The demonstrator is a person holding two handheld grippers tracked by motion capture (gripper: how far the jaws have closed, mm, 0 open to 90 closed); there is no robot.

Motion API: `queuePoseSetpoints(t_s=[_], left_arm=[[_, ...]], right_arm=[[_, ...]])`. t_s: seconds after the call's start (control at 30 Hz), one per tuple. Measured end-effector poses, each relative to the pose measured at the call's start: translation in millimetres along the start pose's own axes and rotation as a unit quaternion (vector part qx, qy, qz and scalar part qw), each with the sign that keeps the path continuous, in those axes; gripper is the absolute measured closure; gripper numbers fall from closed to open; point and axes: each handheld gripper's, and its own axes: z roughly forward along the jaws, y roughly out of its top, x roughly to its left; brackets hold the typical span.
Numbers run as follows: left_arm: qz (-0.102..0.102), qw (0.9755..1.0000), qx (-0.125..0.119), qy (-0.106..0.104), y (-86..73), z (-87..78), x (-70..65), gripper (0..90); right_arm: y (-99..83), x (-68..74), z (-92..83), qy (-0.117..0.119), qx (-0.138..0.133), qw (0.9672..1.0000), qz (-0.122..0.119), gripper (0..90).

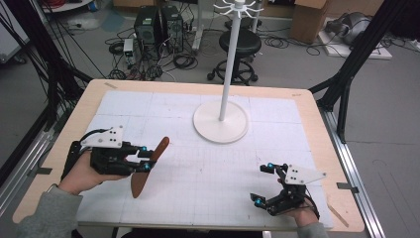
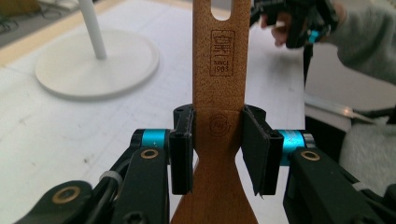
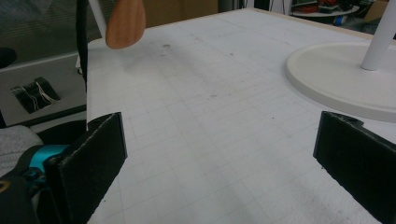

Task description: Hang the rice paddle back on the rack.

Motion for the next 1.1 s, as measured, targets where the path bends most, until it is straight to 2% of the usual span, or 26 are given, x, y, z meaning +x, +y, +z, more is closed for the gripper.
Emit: queuePoseSetpoints(t_s=[0.13,0.2,0.3,0.37,0.53,0.63,0.97,1.03,1.1], left_arm=[[0.001,0.999,-0.041,0.014,4.3,0.8,5.4,65.6],[-0.002,0.9982,-0.058,0.014,6.4,1.9,7.9,65.6],[0.0,0.9975,-0.07,0.011,10.3,4.6,11.0,65.6],[0.008,0.9971,-0.075,0.012,13.8,6.2,13.6,65.5],[0.008,0.9952,-0.097,0.004,24.1,10.8,20.2,65.5],[0.003,0.9951,-0.099,0.002,29.4,14.3,25.0,65.6],[0.009,0.9954,-0.094,0.015,52.4,25.9,38.3,65.5],[0.012,0.9952,-0.097,0.013,58.8,27.6,40.3,65.5],[0.013,0.9939,-0.109,0.0,65.5,28.3,41.4,65.6]], right_arm=[[-0.3,1.0,-1.3,0.0,0.0,1.0,0.003,1.2],[-0.6,1.0,-2.4,-0.002,-0.002,1.0,0.001,1.2],[-1.0,1.6,-4.5,-0.003,-0.003,1.0,0.004,1.2],[-1.1,1.7,-5.2,-0.002,-0.006,1.0,0.004,1.2],[0.2,2.5,-6.4,0.002,-0.012,0.9999,0.004,1.2],[-1.3,0.8,-6.1,0.002,-0.009,0.9999,0.006,1.2],[-2.6,-3.7,-4.8,0.007,-0.009,0.9999,0.008,1.2],[-2.3,-3.9,-3.8,0.009,-0.008,0.9999,0.01,1.2],[-2.2,-4.3,-3.1,0.01,-0.006,0.9999,0.008,1.2]])
